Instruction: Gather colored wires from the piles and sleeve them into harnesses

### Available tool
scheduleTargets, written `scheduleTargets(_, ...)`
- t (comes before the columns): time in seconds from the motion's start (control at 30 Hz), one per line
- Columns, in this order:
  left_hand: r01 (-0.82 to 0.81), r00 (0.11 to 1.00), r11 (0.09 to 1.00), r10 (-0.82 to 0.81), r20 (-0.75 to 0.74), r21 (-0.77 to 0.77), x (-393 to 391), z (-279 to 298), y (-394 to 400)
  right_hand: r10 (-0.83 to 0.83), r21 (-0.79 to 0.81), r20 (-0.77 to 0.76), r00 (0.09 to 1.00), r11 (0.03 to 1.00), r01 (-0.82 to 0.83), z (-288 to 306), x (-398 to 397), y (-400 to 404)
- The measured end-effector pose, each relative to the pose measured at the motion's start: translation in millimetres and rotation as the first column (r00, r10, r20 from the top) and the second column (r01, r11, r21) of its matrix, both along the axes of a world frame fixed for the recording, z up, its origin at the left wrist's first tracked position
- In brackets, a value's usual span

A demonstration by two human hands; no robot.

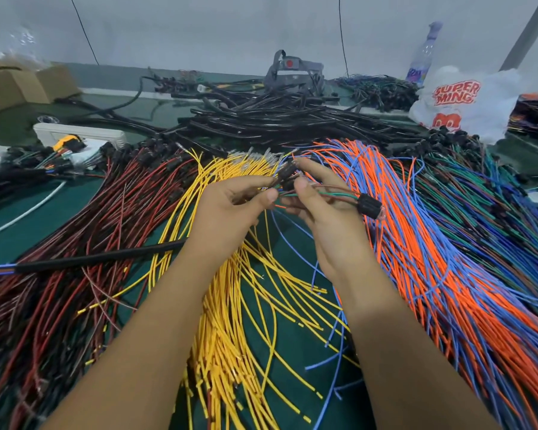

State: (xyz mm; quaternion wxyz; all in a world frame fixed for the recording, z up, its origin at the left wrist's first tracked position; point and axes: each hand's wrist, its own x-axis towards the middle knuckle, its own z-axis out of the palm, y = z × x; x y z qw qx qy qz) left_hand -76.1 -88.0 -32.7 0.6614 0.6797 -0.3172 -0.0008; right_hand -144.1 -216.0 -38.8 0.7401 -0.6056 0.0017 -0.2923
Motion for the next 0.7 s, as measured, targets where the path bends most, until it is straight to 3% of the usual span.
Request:
scheduleTargets(0.07, -0.014, 0.999, 1.000, 0.013, 0.048, 0.025, 1.0, -1.3, 0.2, -0.006, -0.006, -0.028, 1.000, 1.000, 0.005, 2.2, -1.6, -0.1)
scheduleTargets(0.17, -0.073, 0.982, 0.979, 0.037, 0.186, 0.188, 1.0, -5.8, 1.6, -0.050, 0.027, -0.040, 0.998, 0.998, 0.051, 3.3, -2.7, -1.4)
scheduleTargets(0.33, -0.184, 0.929, 0.863, -0.003, 0.369, 0.471, 2.4, -5.9, 8.3, -0.088, 0.073, -0.027, 0.996, 0.993, 0.090, 3.6, -3.9, -3.3)
scheduleTargets(0.6, -0.236, 0.893, 0.847, -0.004, 0.450, 0.477, 2.5, -8.0, 5.1, -0.116, -0.143, -0.113, 0.987, 0.985, 0.099, 1.5, -3.1, 0.8)
scheduleTargets(0.7, -0.224, 0.902, 0.855, 0.000, 0.433, 0.467, 2.0, -7.9, 5.4, -0.109, -0.133, -0.137, 0.985, 0.987, 0.090, 0.8, -3.1, 1.0)
